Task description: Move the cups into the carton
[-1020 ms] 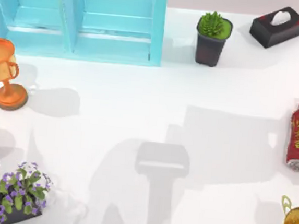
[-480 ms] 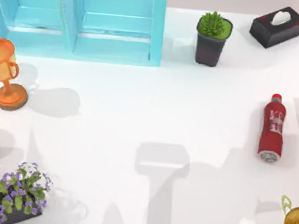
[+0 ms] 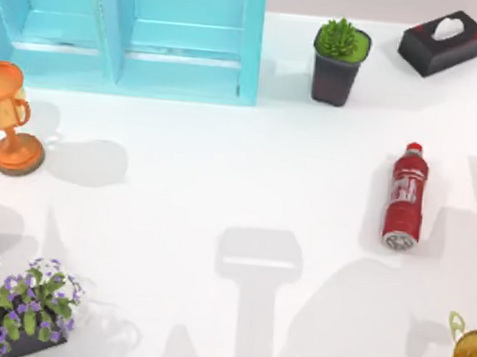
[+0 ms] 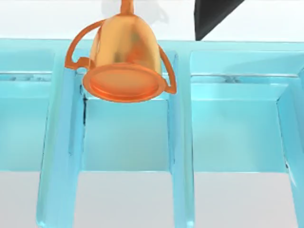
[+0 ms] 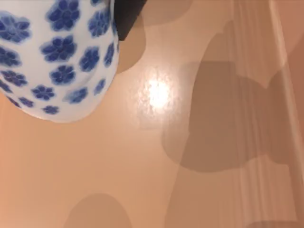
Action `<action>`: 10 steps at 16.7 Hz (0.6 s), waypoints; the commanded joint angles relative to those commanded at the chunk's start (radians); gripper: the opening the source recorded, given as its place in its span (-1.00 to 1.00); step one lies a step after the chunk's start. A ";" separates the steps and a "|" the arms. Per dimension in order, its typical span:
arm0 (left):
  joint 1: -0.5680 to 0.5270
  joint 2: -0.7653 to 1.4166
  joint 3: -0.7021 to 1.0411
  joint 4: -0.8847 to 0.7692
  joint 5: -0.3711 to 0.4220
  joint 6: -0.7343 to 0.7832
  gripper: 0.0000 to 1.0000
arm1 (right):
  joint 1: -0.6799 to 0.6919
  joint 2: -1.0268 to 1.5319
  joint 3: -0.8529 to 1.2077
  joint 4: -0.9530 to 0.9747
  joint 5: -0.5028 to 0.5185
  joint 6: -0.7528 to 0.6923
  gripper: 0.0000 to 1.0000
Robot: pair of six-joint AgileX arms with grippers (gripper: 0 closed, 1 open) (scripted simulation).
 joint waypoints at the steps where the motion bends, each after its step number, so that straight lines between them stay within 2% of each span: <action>1: 0.000 0.000 0.000 0.000 0.000 0.000 1.00 | 0.000 0.002 -0.033 0.032 -0.001 -0.001 -1.00; 7: 0.000 0.000 0.000 0.000 0.000 0.000 1.00 | 0.001 0.004 -0.075 0.072 0.000 -0.002 -1.00; 10: 0.000 0.000 0.000 0.000 0.000 0.000 1.00 | 0.001 0.004 -0.075 0.072 0.000 -0.002 -0.55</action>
